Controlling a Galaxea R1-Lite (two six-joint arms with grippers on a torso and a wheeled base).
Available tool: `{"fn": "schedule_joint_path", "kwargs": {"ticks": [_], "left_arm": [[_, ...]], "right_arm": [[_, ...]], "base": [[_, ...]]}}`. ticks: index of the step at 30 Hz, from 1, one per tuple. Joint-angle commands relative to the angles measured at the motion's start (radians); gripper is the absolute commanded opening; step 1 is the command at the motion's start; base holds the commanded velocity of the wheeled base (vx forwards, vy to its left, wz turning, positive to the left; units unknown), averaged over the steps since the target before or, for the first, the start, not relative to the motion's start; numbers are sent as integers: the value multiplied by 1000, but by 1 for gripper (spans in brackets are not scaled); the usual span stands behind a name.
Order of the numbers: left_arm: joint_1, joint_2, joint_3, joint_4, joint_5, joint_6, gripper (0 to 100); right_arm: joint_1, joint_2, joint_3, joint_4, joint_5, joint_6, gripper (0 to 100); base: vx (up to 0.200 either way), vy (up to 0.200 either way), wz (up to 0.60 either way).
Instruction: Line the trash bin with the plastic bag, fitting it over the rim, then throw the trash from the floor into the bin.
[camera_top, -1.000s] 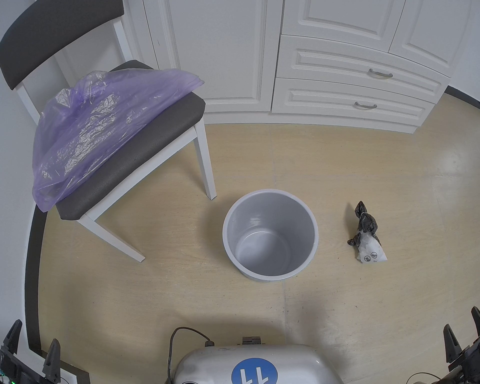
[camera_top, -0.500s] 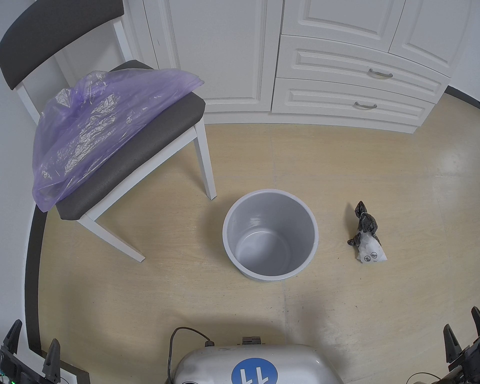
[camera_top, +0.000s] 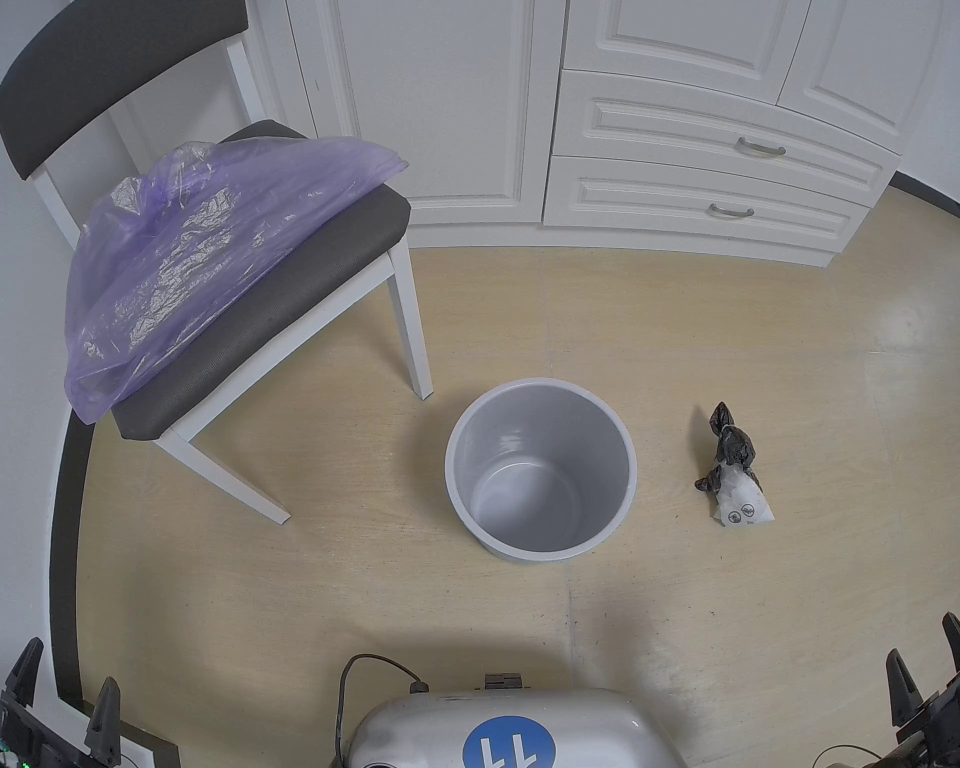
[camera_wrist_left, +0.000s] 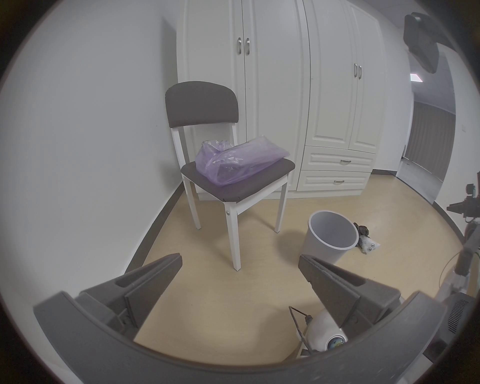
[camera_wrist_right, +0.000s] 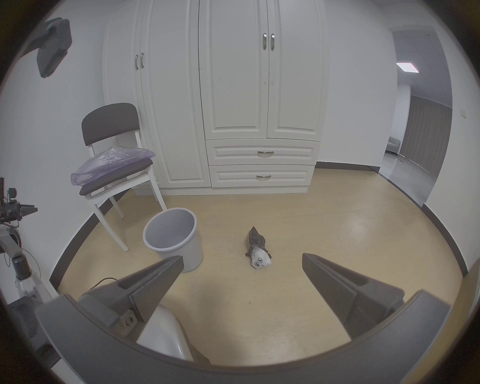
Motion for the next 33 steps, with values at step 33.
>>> {"fn": "schedule_joint_path", "kwargs": {"ticks": [33], "left_arm": [[-27, 185, -252, -35, -82, -59, 100]], "right_arm": [[38, 297, -311, -11, 102, 30, 100]], "base": [[0, 0, 0]]}}
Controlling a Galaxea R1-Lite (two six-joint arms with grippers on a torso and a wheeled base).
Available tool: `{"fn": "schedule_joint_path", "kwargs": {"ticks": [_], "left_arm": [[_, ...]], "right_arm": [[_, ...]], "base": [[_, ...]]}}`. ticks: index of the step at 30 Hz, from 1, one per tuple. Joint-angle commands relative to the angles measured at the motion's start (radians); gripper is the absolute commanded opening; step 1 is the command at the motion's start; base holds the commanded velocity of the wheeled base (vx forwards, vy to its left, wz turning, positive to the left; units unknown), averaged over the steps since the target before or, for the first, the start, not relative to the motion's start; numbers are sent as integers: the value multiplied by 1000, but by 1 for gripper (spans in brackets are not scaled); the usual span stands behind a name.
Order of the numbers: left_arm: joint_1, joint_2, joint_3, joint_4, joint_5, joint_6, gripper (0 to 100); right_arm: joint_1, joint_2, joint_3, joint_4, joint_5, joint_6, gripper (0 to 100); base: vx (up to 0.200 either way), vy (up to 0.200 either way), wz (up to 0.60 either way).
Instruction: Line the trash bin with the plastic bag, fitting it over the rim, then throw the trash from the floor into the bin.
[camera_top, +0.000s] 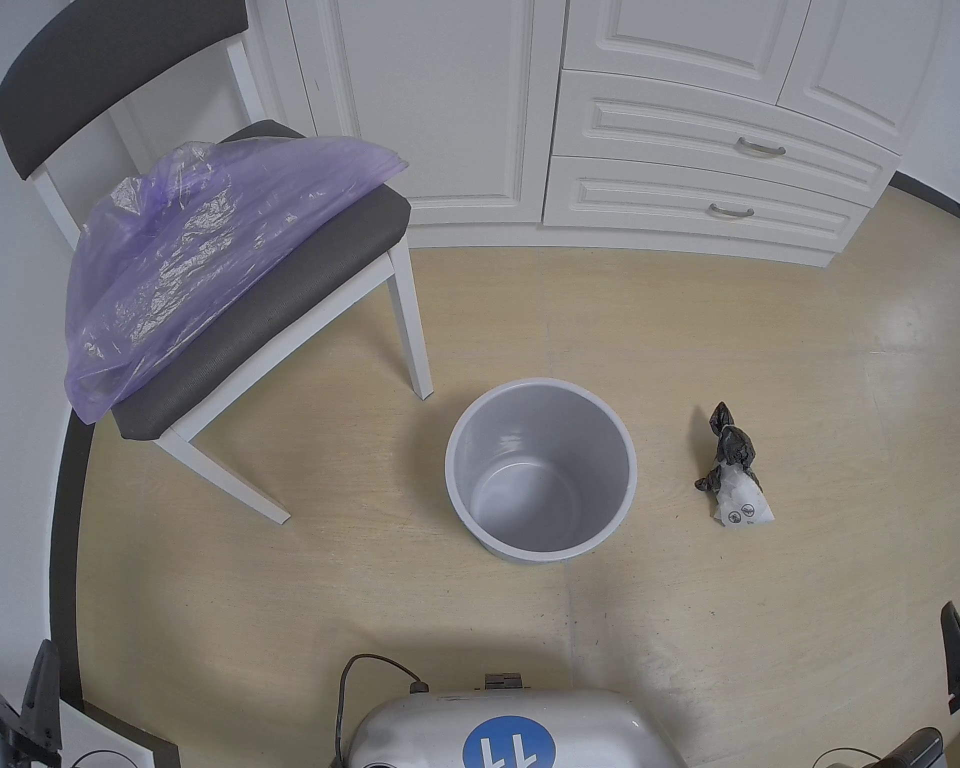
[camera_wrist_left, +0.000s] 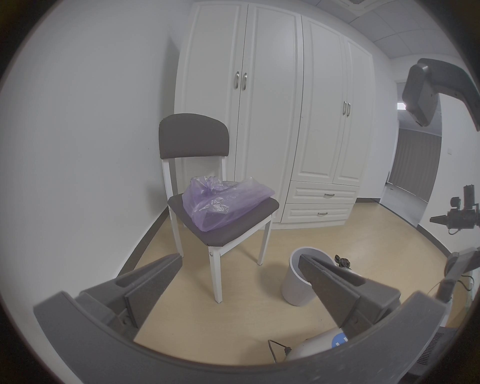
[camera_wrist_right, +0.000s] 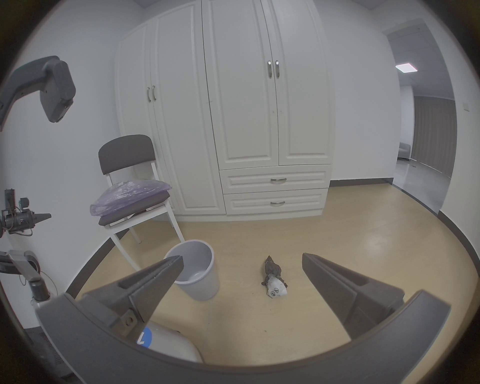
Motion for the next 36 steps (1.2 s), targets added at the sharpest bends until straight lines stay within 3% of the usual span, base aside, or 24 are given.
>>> {"fn": "schedule_joint_path", "kwargs": {"ticks": [1, 7, 14, 19, 27, 29, 31, 35, 36], "left_arm": [[-8, 165, -84, 2, -1, 7, 100], [2, 318, -123, -14, 6, 27, 100], [12, 406, -119, -80, 25, 27, 100], [27, 513, -106, -181, 31, 28, 100], [59, 634, -49, -320, 32, 65, 100], [61, 679, -14, -393, 40, 108, 100], [61, 734, 31, -501, 43, 146, 100], [61, 795, 48, -600, 46, 163, 100], [61, 797, 49, -603, 46, 163, 100]], "right_arm": [[30, 244, -126, 8, 10, -5, 100], [30, 438, -230, -7, 8, 3, 100], [30, 528, -251, -106, 7, 6, 100], [30, 619, -250, -222, 5, 61, 100], [74, 677, -251, -254, -2, 97, 100], [108, 709, -250, -291, -33, 100, 100], [177, 775, -250, -360, -113, 114, 100], [308, 861, -247, -460, -237, 120, 100], [314, 864, -247, -465, -242, 120, 100]], "base": [[0, 0, 0], [0, 0, 0], [0, 0, 0], [0, 0, 0], [0, 0, 0], [0, 0, 0], [0, 0, 0], [0, 0, 0], [0, 0, 0]]}}
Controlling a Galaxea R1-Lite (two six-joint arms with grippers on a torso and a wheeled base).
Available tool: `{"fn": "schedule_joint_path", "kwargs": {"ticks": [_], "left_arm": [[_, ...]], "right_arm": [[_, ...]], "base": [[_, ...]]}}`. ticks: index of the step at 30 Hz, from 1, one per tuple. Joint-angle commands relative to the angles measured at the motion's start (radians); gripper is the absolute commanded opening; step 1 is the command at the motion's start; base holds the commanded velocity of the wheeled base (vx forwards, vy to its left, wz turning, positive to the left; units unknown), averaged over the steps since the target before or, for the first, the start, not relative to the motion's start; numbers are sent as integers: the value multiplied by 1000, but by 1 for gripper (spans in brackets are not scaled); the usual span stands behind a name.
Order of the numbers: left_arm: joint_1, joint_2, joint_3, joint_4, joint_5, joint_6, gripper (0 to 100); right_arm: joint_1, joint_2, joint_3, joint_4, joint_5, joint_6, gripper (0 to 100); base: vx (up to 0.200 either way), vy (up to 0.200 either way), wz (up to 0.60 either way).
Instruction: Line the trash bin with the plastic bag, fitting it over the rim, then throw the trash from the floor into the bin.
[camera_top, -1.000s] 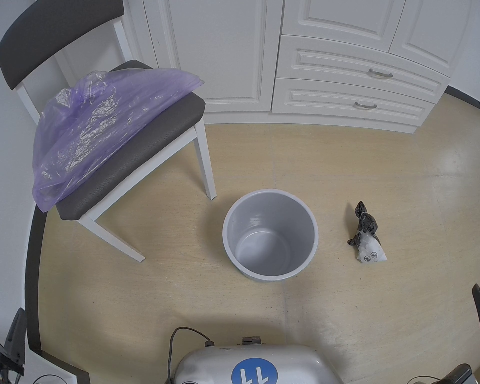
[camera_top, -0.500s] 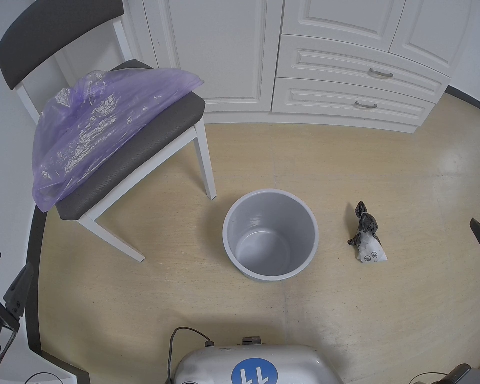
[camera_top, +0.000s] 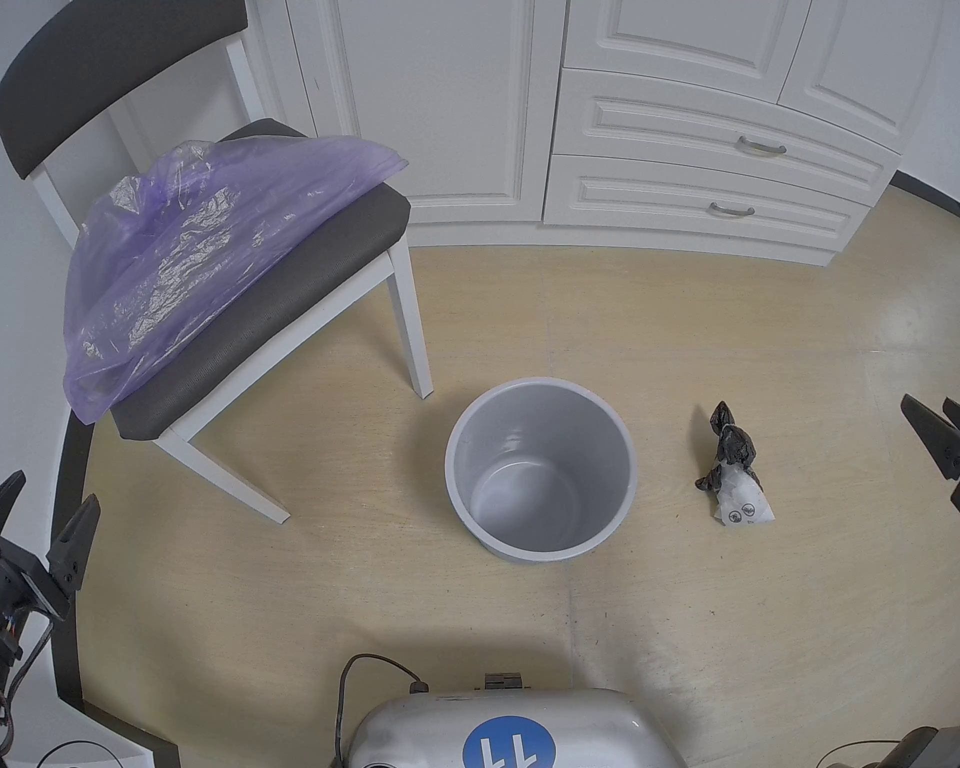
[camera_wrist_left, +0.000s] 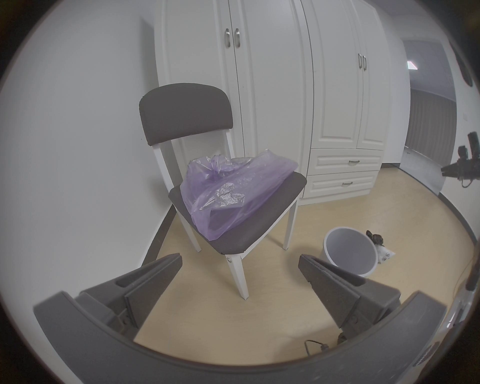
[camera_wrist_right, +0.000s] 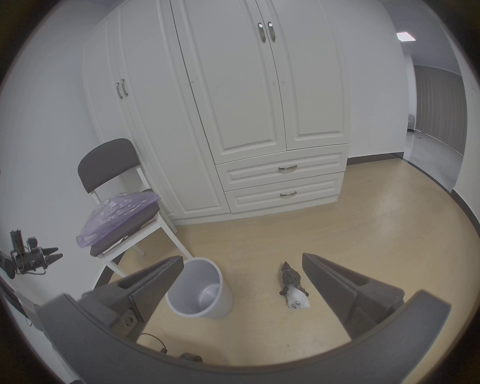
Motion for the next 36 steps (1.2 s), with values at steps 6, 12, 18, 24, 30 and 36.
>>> {"fn": "schedule_joint_path", "kwargs": {"ticks": [6, 12, 18, 24, 30, 36], "left_arm": [[-8, 156, 44, -93, 11, 82, 100], [-19, 278, 29, -165, 11, 88, 100], [-56, 551, 64, -472, 15, 116, 100], [-225, 748, 81, -737, 256, 145, 100], [-291, 883, 63, -961, 463, 182, 100], [-261, 869, 26, -961, 481, 249, 100]], "right_arm": [[258, 250, 31, -223, -222, 12, 100], [258, 264, 55, -273, -224, 9, 100], [258, 247, 51, -275, -225, 7, 100], [258, 242, 51, -275, -225, 6, 100], [258, 239, 51, -275, -224, 4, 100], [258, 228, 49, -273, -224, 4, 100]], "base": [[0, 0, 0], [0, 0, 0], [0, 0, 0], [0, 0, 0], [0, 0, 0], [0, 0, 0]]}}
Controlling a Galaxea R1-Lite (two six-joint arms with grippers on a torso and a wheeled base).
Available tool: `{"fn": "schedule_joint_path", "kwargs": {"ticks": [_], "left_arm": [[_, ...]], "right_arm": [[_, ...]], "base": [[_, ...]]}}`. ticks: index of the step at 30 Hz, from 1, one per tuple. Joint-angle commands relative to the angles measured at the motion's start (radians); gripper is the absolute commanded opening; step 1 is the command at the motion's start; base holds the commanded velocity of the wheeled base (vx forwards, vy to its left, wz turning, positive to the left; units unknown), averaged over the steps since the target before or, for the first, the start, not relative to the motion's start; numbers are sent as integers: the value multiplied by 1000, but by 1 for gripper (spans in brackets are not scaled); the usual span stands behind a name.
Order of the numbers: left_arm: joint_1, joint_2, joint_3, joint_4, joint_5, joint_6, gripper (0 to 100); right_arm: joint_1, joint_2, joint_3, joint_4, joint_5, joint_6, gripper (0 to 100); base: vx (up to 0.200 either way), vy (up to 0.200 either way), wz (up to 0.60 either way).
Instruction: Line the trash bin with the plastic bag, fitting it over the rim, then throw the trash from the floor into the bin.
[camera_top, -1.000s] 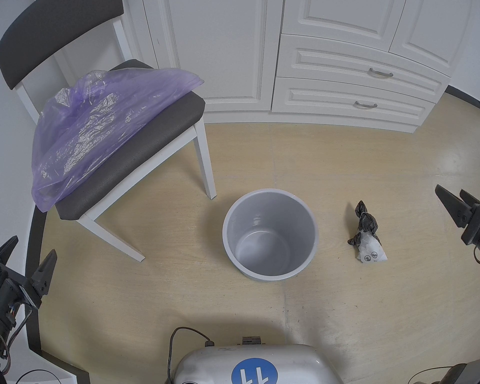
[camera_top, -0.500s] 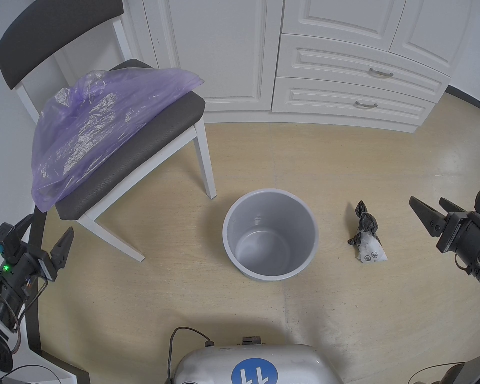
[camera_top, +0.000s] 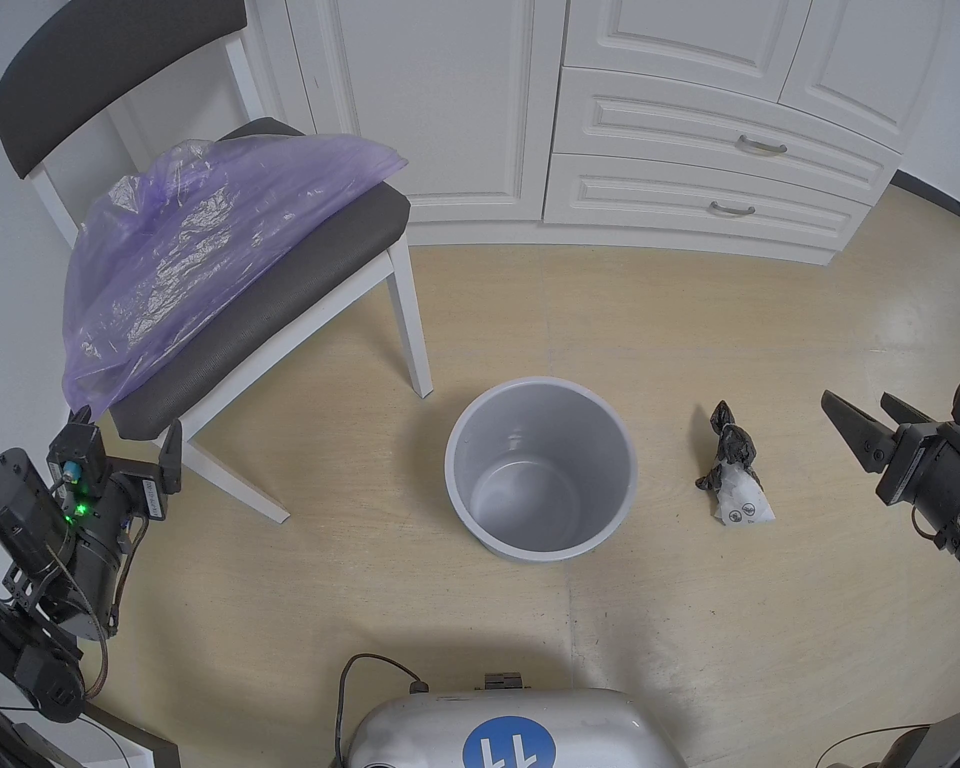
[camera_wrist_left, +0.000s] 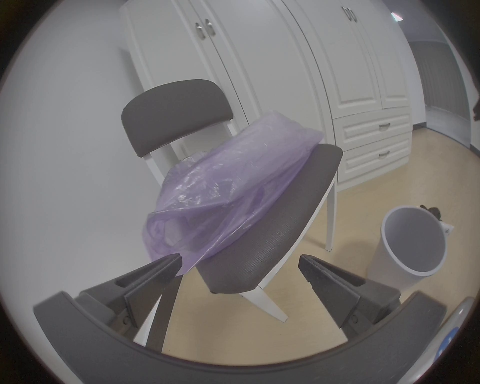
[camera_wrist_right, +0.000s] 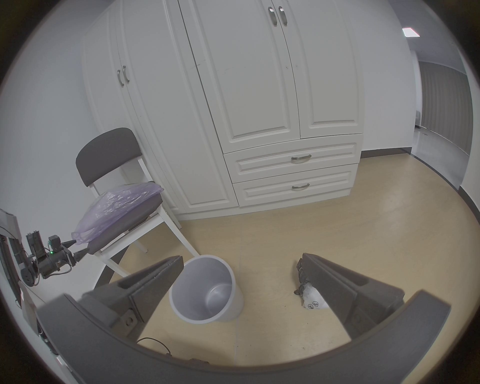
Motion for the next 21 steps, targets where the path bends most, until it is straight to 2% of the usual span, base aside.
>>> {"fn": "schedule_joint_path", "kwargs": {"ticks": [1, 6, 12, 13, 14, 16, 21], "left_arm": [[-1, 58, -35, 1, 11, 21, 100], [61, -124, -69, 34, 5, 67, 100], [83, -339, -102, 261, -39, 68, 100], [83, -339, -102, 261, -39, 68, 100], [83, -399, -130, 344, -41, 68, 100], [84, -433, -151, 419, -38, 68, 100], [92, -468, -156, 485, -33, 68, 100]], "right_arm": [[0, -15, -2, -1, -1, 0, 100], [-9, -27, -5, 1, 6, 0, 100], [-11, -32, -17, 4, 7, 0, 100], [-11, -32, -17, 4, 7, 0, 100], [-15, -33, -17, 4, 7, 0, 100], [-20, -33, -19, 4, 9, 0, 100], [-20, -33, -19, 4, 9, 0, 100]], "base": [[0, 0, 0], [0, 0, 0], [0, 0, 0], [0, 0, 0], [0, 0, 0], [0, 0, 0], [0, 0, 0]]}}
